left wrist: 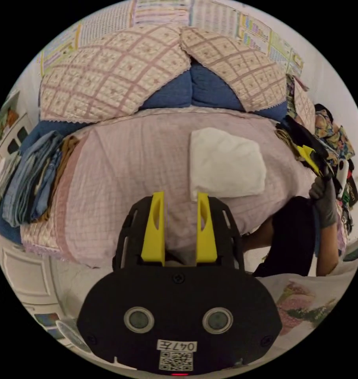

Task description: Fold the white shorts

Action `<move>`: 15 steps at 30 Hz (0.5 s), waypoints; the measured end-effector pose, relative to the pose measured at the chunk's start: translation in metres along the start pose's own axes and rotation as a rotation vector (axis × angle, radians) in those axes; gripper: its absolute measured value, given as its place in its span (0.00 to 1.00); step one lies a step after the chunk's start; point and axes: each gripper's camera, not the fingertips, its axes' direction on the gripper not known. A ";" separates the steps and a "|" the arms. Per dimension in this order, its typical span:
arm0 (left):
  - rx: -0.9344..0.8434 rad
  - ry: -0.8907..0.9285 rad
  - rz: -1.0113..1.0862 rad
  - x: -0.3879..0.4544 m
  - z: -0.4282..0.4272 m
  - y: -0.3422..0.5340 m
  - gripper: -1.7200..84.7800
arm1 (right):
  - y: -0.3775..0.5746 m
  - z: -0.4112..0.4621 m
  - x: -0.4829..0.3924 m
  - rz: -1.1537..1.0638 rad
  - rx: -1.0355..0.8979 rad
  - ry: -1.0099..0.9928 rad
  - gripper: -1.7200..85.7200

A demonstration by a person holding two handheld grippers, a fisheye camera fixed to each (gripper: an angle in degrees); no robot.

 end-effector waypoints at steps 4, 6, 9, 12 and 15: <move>0.085 0.057 0.263 0.067 -0.044 -0.042 0.15 | -0.010 0.034 -0.011 -0.094 -0.122 0.021 0.09; 0.113 0.125 0.406 0.112 -0.048 -0.058 0.16 | -0.009 0.043 -0.007 -0.120 -0.120 0.017 0.09; 0.108 0.088 0.522 0.186 -0.034 -0.090 0.18 | 0.005 0.053 0.007 -0.154 -0.085 0.027 0.07; 0.102 0.107 0.512 0.239 -0.018 -0.132 0.19 | 0.018 0.051 0.026 -0.084 -0.013 -0.010 0.05; 0.050 0.057 0.484 0.274 0.006 -0.172 0.18 | 0.019 0.045 0.034 -0.083 0.031 0.004 0.04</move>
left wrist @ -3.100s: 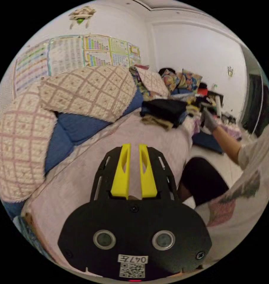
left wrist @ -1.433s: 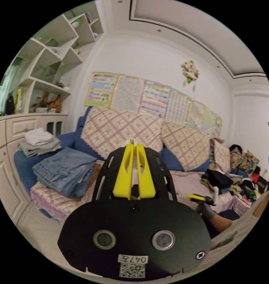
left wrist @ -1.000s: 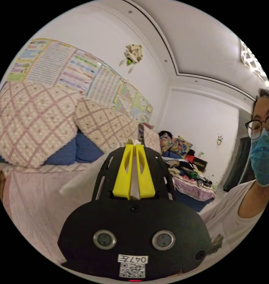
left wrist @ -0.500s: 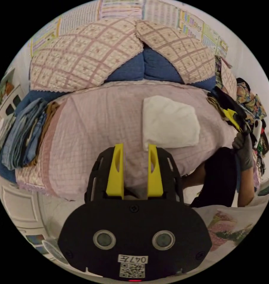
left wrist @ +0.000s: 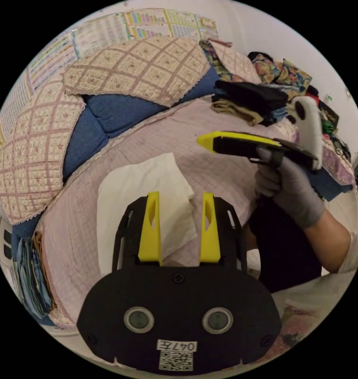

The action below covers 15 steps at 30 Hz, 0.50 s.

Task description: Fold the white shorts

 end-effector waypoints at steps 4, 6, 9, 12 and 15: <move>-0.031 -0.047 -0.027 0.002 0.010 -0.029 0.13 | 0.003 -0.002 0.021 0.070 0.018 -0.084 0.04; 0.043 0.025 -0.074 -0.007 -0.008 -0.031 0.08 | 0.004 -0.003 0.027 0.082 0.029 -0.103 0.04; 0.128 0.091 -0.166 -0.035 -0.035 -0.033 0.05 | 0.006 -0.002 0.032 0.091 0.028 -0.124 0.03; 0.184 0.243 -0.268 -0.076 -0.051 -0.032 0.03 | 0.006 0.004 0.032 0.087 0.007 -0.147 0.03; 0.254 0.393 -0.361 -0.115 -0.060 -0.022 0.01 | 0.007 0.012 0.028 0.067 -0.025 -0.147 0.03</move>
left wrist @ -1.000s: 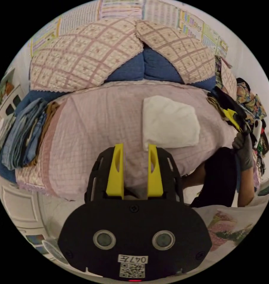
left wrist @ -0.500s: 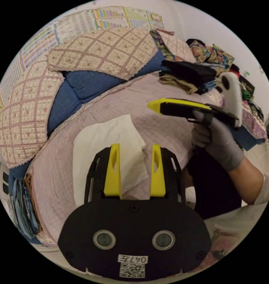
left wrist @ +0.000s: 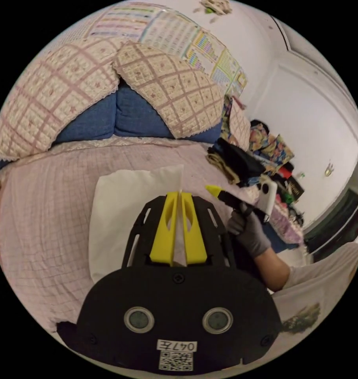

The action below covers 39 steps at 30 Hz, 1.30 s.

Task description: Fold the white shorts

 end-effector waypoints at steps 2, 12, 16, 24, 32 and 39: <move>0.039 0.114 -0.056 -0.022 -0.017 -0.004 0.01 | 0.001 0.005 -0.001 -0.003 -0.018 -0.016 0.04; 0.164 -0.235 -0.175 -0.064 -0.105 -0.016 0.03 | 0.003 0.036 -0.014 -0.039 -0.088 0.015 0.05; 0.083 -0.772 -0.378 -0.113 -0.176 -0.009 0.17 | 0.004 0.053 -0.031 -0.111 -0.142 -0.004 0.07; -0.058 -0.408 0.197 0.045 -0.085 0.007 0.16 | 0.009 0.074 -0.069 -0.236 -0.152 0.074 0.07; -0.272 -0.553 0.595 0.169 0.122 0.031 0.16 | 0.012 0.080 -0.071 -0.133 -0.115 0.070 0.06; -0.184 -0.282 0.389 0.110 0.100 0.019 0.03 | 0.013 0.091 -0.084 -0.092 -0.078 0.003 0.05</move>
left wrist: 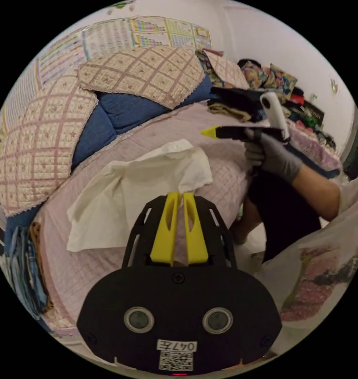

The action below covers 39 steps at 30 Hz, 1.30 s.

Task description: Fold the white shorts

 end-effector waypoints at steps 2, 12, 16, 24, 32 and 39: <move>0.046 0.135 -0.067 -0.033 0.003 0.012 0.02 | -0.001 0.006 -0.005 0.004 -0.002 -0.016 0.05; 0.697 0.649 -1.159 -0.236 0.053 0.204 0.01 | -0.011 0.054 -0.085 -0.242 -0.136 0.076 0.09; 0.608 0.478 -1.172 -0.236 0.066 0.231 0.01 | -0.009 0.100 -0.146 -0.608 -0.404 0.204 0.10; 0.530 0.369 -1.259 -0.234 0.097 0.248 0.03 | -0.019 0.141 -0.183 -0.836 -0.520 0.283 0.05; 0.434 0.374 -1.296 -0.175 0.126 0.258 0.18 | -0.065 0.133 -0.177 -0.671 -0.420 0.204 0.02; 0.346 0.474 -1.225 -0.156 0.171 0.229 0.18 | -0.120 0.123 -0.145 -0.394 -0.365 0.118 0.02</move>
